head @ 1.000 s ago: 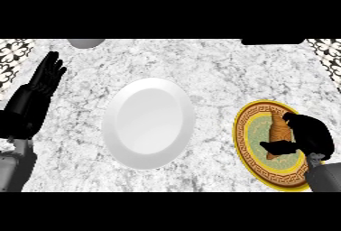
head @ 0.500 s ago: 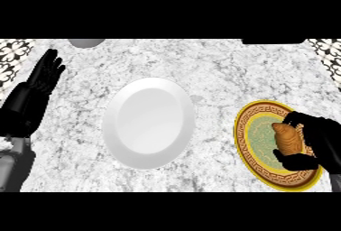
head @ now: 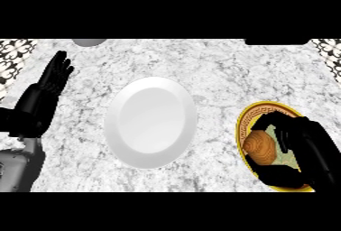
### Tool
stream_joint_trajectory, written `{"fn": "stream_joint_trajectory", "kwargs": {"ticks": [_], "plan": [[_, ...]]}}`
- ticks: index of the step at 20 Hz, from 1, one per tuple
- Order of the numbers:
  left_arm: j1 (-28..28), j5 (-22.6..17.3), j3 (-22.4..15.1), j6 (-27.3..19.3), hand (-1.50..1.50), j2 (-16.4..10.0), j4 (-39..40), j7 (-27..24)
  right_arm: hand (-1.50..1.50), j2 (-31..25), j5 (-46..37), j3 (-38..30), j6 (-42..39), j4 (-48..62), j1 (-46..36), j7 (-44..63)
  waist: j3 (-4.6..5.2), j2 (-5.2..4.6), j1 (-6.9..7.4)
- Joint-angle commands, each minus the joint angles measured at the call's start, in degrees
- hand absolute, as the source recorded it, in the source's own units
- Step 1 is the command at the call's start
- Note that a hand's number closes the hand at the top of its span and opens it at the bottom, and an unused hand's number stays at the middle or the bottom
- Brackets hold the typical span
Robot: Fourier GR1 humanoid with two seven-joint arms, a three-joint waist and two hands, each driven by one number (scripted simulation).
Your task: Pick the croissant from the plate and place it in the plate
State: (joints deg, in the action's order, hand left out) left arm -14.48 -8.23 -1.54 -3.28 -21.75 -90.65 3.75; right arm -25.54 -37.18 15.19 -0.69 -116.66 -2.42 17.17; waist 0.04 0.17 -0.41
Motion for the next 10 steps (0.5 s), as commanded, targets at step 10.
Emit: {"fn": "stream_joint_trajectory", "kwargs": {"ticks": [10], "plan": [[-2.2,0.78,1.7,3.22,0.0,0.91,0.57,1.27,1.5,22.63,-6.93,12.06,-5.88,11.68,-24.2,16.87,0.01,-0.28,1.15]]}}
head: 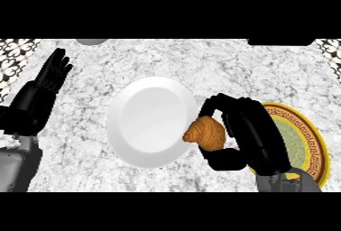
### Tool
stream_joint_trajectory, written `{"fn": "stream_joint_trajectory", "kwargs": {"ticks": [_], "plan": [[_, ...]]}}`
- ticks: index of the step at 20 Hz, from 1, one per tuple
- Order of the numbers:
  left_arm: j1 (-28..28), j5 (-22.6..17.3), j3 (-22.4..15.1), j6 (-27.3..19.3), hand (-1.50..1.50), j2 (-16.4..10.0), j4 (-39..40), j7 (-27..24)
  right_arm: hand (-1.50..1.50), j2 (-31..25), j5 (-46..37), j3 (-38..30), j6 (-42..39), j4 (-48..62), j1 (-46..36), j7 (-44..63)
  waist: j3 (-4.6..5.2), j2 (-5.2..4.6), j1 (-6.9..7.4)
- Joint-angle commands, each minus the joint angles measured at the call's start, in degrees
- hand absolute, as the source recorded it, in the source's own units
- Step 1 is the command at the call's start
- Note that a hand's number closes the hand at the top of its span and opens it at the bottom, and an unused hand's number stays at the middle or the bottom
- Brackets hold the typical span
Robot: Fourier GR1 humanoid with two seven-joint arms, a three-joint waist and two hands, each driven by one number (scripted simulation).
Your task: Pick the croissant from the plate and place it in the plate
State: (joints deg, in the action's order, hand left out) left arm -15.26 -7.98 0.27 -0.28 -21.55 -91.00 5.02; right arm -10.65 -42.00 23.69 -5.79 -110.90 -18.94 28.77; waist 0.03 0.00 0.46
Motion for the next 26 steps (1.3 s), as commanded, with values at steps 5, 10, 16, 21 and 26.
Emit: {"fn": "stream_joint_trajectory", "kwargs": {"ticks": [5,10,16,21,26], "plan": [[1.42,1.38,-1.01,-0.74,0.0,2.72,-3.93,1.59,1.5,10.44,0.0,6.58,6.93,19.11,-14.32,7.13,-0.02,-0.02,0.65],[0.31,1.38,0.92,1.6,0.0,1.84,-0.63,0.34,1.5,10.58,1.2,9.29,18.66,35.67,-19.06,2.31,-0.02,-0.18,0.63],[0.56,1.6,1.23,2.57,0.0,1.88,-0.35,-0.34,1.5,10.63,7.28,13.23,26.41,54.09,-29.64,0.4,-0.01,-0.54,2.03],[-2.65,0.97,1.74,3.53,0.0,1.59,-0.35,1.01,1.5,10.64,17.21,16.38,33.52,59.77,-30.61,0.65,-0.03,-0.64,2.38],[-4.15,2.56,-0.3,2.13,0.0,3.42,-1.27,3.23,-1.5,10.65,29.76,17.55,32.39,66.16,-36.33,-4.2,-0.07,-0.99,4.02]]}}
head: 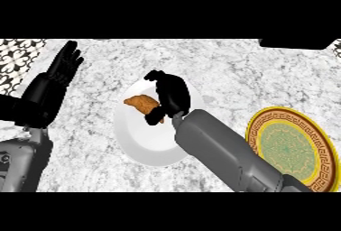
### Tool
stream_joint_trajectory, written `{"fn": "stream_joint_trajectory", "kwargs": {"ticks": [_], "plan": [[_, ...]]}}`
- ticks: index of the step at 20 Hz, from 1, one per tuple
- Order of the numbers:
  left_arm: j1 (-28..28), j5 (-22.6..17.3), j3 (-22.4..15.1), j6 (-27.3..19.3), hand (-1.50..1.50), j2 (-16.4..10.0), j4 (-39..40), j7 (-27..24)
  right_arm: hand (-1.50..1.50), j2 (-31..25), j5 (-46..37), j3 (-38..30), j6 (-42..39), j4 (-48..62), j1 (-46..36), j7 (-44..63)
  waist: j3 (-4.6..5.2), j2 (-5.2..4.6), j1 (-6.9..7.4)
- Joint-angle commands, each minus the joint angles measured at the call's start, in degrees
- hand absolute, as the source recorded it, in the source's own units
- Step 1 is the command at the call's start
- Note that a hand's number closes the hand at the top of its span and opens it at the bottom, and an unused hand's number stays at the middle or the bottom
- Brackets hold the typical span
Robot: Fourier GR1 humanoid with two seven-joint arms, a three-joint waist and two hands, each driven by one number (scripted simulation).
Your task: Pick the croissant from the plate and place it in the plate
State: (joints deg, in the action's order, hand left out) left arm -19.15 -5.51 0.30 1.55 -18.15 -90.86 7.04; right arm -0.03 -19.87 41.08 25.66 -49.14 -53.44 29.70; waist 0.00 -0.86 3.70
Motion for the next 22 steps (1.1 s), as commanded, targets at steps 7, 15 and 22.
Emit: {"fn": "stream_joint_trajectory", "kwargs": {"ticks": [7,15,22], "plan": [[-0.81,0.25,0.4,0.33,0.0,0.76,1.17,-0.42,-1.5,0.02,16.83,1.24,12.81,2.64,-1.45,-14.3,-0.03,-0.2,0.96],[-2.07,0.43,2.47,1.24,0.0,-0.27,4.42,-1.79,-1.5,0.03,29.42,-4.11,17.12,0.3,0.77,-25.23,-0.03,0.23,-1.33],[3.69,0.19,2.9,1.17,0.0,-0.15,-2.54,1.47,-1.5,-4.04,31.07,-13.24,12.17,-3.31,6.87,-30.81,-0.03,0.95,-3.45]]}}
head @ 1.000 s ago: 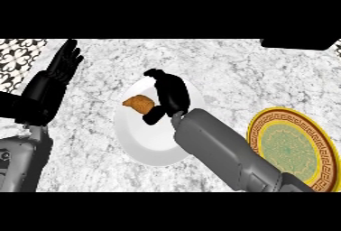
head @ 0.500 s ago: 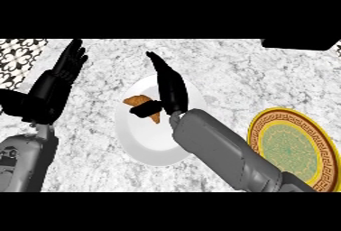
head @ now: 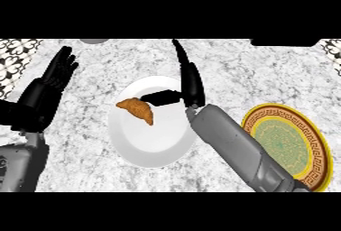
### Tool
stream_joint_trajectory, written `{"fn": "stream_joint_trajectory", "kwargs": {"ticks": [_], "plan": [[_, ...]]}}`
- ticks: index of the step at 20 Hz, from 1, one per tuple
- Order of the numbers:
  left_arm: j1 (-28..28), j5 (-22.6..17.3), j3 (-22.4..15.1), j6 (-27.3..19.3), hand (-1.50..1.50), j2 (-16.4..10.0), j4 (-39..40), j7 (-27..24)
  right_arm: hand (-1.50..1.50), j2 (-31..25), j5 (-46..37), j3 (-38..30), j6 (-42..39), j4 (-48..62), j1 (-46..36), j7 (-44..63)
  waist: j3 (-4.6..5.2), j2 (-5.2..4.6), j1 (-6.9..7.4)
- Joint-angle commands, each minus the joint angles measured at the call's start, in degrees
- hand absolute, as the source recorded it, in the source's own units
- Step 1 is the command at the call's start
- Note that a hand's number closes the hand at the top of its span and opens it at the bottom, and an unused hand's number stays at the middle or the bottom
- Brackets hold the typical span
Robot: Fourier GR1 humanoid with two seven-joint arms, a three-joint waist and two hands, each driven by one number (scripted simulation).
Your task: Pick the croissant from the plate and place it in the plate
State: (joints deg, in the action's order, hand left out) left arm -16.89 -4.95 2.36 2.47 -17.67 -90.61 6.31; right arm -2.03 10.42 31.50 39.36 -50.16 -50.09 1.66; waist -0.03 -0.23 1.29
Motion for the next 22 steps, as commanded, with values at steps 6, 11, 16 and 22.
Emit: {"fn": "stream_joint_trajectory", "kwargs": {"ticks": [6,11,16,22], "plan": [[3.67,0.38,0.84,-0.33,0.0,0.46,-5.03,2.51,-1.5,-13.02,3.67,-8.77,-12.48,-11.75,11.01,-5.58,0.0,0.44,-1.38],[1.8,0.66,2.79,0.76,0.0,0.08,-3.08,1.7,-1.5,-15.71,2.1,-11.02,-17.74,-16.91,19.78,-9.27,0.02,0.33,-1.45],[2.3,1.34,2.15,0.82,0.0,1.06,-4.07,1.38,-1.5,-23.84,4.66,-16.33,-25.4,-20.53,25.51,-10.24,0.02,0.41,-1.63],[1.61,2.82,2.3,0.88,0.0,1.97,-4.72,2.99,-1.5,-23.01,0.29,-20.58,-29.37,-17.25,28.96,-17.54,0.02,0.28,-1.36]]}}
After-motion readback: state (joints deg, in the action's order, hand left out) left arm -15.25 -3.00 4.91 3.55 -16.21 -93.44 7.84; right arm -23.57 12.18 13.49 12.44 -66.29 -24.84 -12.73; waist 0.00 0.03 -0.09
